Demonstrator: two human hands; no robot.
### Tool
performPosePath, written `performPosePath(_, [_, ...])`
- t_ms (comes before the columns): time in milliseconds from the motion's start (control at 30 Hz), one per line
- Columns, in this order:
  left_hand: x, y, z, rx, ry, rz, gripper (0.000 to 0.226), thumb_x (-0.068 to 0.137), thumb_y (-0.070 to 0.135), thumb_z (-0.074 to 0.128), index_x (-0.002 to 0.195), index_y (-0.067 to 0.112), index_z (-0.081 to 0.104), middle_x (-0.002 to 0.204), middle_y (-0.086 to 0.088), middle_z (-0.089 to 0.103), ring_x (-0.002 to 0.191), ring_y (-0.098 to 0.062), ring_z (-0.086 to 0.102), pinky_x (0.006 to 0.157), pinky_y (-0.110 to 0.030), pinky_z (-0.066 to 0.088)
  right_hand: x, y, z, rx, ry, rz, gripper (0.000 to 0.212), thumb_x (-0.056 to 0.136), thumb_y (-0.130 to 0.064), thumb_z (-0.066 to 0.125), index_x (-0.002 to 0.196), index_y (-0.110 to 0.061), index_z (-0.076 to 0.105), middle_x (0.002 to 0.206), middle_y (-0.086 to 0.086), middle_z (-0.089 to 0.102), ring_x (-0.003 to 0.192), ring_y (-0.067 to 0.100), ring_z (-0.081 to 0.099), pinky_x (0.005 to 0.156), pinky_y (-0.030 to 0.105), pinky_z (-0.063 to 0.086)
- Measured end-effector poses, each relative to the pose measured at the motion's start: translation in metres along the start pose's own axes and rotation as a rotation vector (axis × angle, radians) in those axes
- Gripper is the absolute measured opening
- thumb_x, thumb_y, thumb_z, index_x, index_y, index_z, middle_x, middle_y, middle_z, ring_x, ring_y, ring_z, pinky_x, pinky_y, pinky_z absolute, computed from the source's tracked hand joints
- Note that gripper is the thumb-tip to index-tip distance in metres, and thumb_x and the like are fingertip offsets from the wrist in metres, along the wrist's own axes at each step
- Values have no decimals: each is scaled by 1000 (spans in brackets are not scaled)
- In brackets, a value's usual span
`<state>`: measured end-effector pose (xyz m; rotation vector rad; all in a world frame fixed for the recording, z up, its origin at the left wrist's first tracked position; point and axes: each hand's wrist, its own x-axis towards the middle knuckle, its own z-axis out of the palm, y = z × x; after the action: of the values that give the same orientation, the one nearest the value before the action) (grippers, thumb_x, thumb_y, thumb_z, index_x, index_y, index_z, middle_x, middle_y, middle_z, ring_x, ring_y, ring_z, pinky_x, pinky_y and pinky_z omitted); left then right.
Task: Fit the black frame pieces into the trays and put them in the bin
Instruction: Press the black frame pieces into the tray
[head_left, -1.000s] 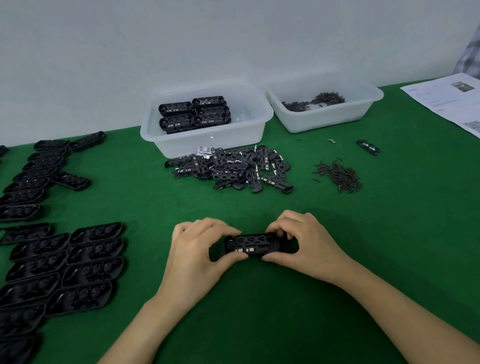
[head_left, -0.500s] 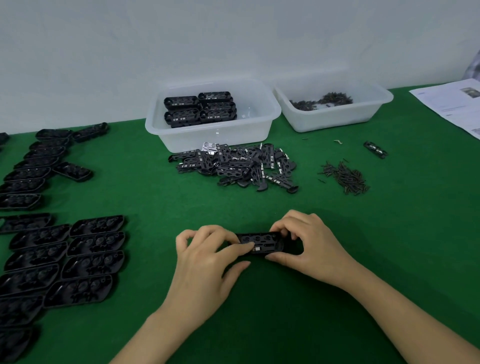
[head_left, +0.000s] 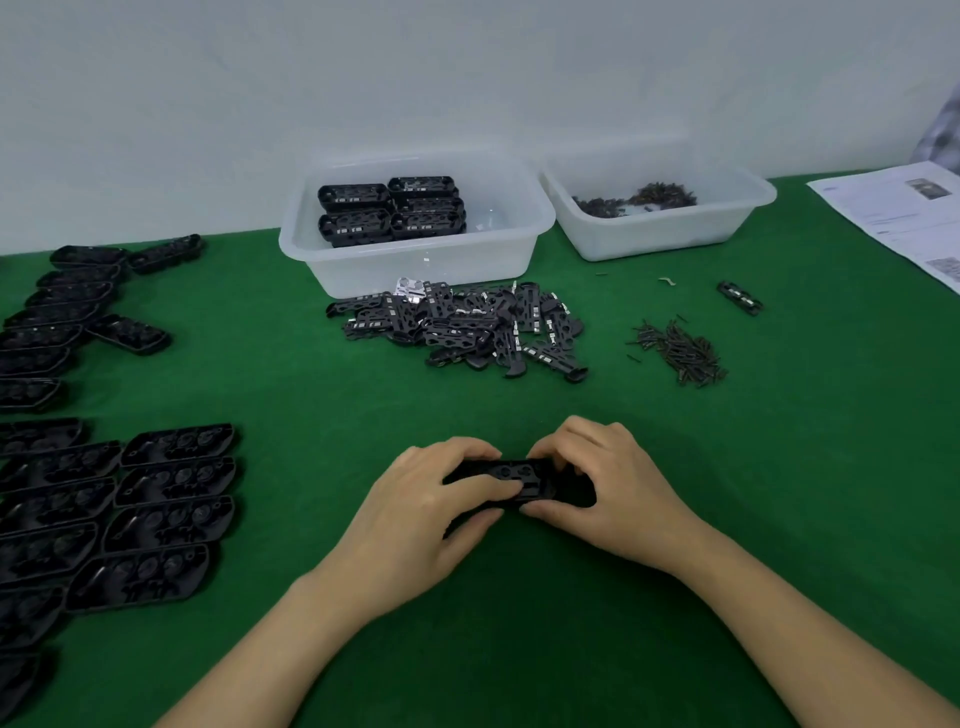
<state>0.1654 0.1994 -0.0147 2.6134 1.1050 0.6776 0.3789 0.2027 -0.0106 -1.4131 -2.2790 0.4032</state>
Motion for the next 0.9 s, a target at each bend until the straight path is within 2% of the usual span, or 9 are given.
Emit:
performPosePath(67, [3,-2,0,43,-24,53,24,89,29,56,110,24,65,116,1,60,100,-16,59,76,-34,48,-1,0,-1,0,-2,-14,38,76,-52,63,101,-23,59,88,-15,48,81,2,44,77,25,33])
performPosePath(200, [1,-7,2,18,8,61,27,88,33,53,110,25,67,116,4,63,100,-13,62,78,-32,51,-3,2,-5,146,-5,51,46,76,-64,51,99,-25,59,88,-19,46,78,-3,44,75,16,35])
performPosePath(267, [0,-8,2,-21,33,41,27,87,36,53,108,27,69,116,7,64,99,-10,62,79,-31,53,-1,14,-12,164,155,157,36,80,-53,54,93,-20,62,85,-14,50,75,0,47,72,18,41])
performPosePath(333, [1,-8,2,-51,53,23,28,86,38,52,105,29,70,114,9,64,99,-8,62,79,-32,54,6,32,-23,41,363,273,17,82,-30,63,84,-14,66,82,-7,54,73,7,50,70,29,47])
performPosePath(400, [2,-7,2,-62,57,25,28,85,39,51,103,29,71,112,10,64,99,-8,62,79,-32,54,17,49,-36,-109,438,363,7,81,-17,66,82,-10,67,82,0,58,76,16,53,74,38,48])
performPosePath(500, [2,-6,2,-66,61,37,29,85,38,50,103,29,71,111,8,65,97,-8,62,78,-32,54,35,65,-43,-298,392,389,10,81,-16,65,87,-9,68,88,4,61,85,22,56,79,36,41])
performPosePath(667, [0,-8,1,-80,56,33,31,85,39,52,110,31,68,116,11,63,100,-7,61,83,-31,51,50,70,-34,-473,358,436,11,85,-17,60,91,-11,67,93,5,62,89,24,55,76,35,36])
performPosePath(833, [2,-5,-3,-51,73,7,34,81,40,60,113,27,62,106,14,65,94,-4,61,79,-28,52,54,59,-35,-542,255,513,11,88,-12,54,92,-10,64,97,6,62,92,25,54,78,35,34])
performPosePath(900, [2,-5,-4,-50,93,-10,31,78,33,70,107,24,63,100,13,66,90,-6,62,76,-31,53,49,44,-35,-421,299,468,8,87,-12,54,86,-12,62,92,2,60,90,23,53,79,35,33])
